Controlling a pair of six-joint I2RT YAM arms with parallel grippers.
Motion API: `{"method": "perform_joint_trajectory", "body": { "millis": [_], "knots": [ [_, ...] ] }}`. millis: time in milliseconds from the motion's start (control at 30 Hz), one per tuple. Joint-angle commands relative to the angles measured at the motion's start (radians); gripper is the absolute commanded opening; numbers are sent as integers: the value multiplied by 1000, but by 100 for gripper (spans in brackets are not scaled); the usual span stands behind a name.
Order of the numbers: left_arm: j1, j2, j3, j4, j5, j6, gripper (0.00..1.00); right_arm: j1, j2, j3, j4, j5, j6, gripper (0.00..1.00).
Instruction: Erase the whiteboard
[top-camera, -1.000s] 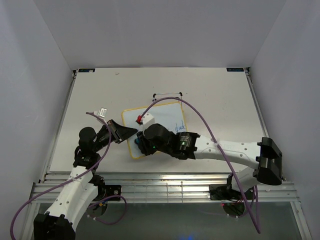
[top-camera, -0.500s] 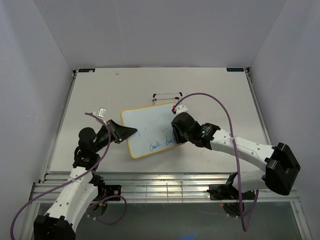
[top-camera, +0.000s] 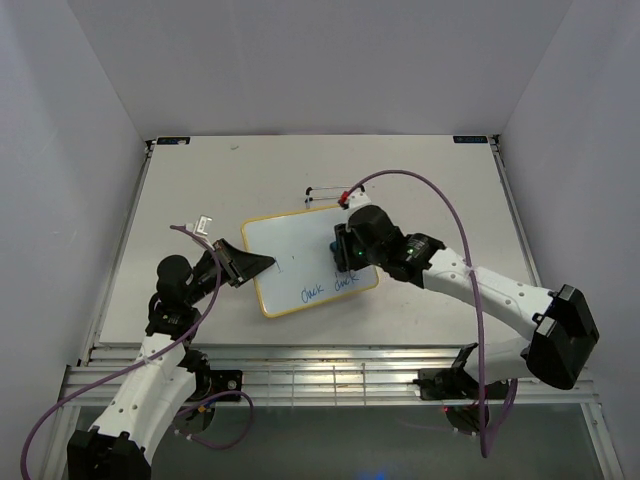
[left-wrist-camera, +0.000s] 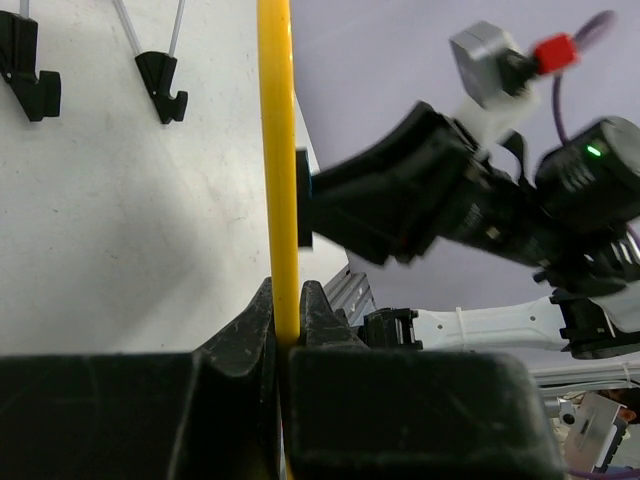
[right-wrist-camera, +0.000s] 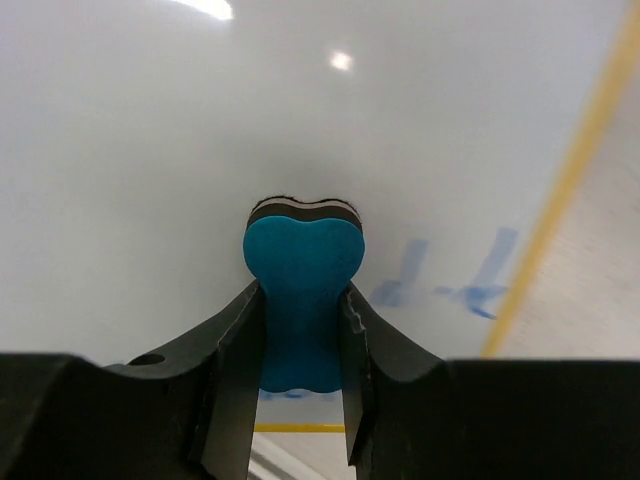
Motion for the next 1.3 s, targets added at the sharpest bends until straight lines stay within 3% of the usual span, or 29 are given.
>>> {"method": "perform_joint_trajectory", "body": {
  "millis": [0, 133, 233, 667, 767, 867, 1100, 1267],
  "knots": [
    [-29, -73, 90, 263, 221, -168, 0, -127, -4, -130, -126, 61, 4, 8],
    [-29, -70, 87, 267, 212, -165, 0, -121, -37, -141, -105, -44, 7, 8],
    [-29, -61, 85, 275, 201, -165, 0, -51, -36, -130, -14, -158, 0, 8],
    [-29, -52, 89, 293, 210, -175, 0, 17, 5, -33, 16, -228, -62, 8],
    [-29, -47, 87, 299, 209, -176, 0, 84, 36, 48, -17, -160, -77, 8],
    [-30, -44, 87, 303, 203, -179, 0, 150, 104, 176, -112, 2, -57, 8],
    [-30, -46, 95, 304, 206, -184, 0, 276, 245, 373, -232, 142, -22, 8],
    [-30, -52, 99, 304, 207, -187, 0, 294, 306, 407, -272, 239, 35, 8]
  ]
}}
